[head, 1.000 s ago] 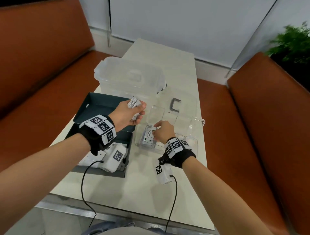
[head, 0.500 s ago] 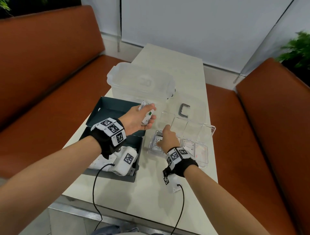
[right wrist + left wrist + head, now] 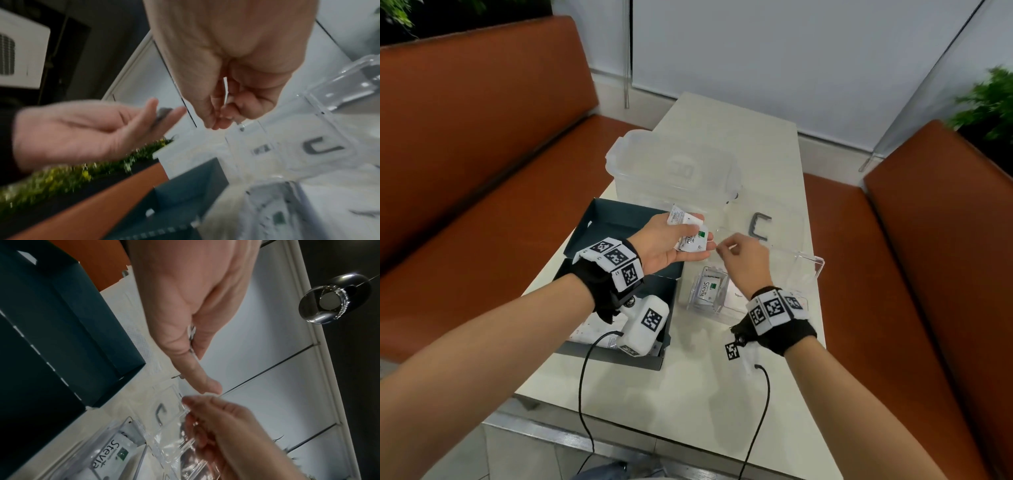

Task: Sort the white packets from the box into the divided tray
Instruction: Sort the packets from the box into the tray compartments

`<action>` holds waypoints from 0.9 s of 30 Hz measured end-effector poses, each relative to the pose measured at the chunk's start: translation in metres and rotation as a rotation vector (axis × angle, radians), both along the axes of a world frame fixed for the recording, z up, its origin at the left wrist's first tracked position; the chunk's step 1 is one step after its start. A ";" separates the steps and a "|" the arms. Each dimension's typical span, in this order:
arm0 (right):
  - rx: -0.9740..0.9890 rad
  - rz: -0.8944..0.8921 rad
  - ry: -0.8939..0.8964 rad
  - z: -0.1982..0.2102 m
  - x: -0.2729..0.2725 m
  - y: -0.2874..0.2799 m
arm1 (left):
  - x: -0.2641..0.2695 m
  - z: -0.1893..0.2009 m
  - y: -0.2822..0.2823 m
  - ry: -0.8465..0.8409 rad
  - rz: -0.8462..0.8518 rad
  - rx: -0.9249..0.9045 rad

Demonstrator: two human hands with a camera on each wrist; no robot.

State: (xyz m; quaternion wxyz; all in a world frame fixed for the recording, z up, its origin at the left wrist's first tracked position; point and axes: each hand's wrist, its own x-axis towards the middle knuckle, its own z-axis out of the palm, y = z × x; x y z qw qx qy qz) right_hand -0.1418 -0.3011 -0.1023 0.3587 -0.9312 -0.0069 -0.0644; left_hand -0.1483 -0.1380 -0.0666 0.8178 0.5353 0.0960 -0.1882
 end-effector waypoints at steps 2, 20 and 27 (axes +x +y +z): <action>0.200 0.008 -0.007 0.011 0.000 0.002 | -0.002 -0.003 -0.002 -0.023 0.001 0.024; 0.787 -0.070 0.206 0.022 -0.003 -0.019 | -0.006 -0.018 -0.010 -0.002 0.013 0.046; 0.430 -0.141 0.296 -0.009 0.001 -0.033 | -0.005 -0.026 -0.003 -0.014 0.090 0.086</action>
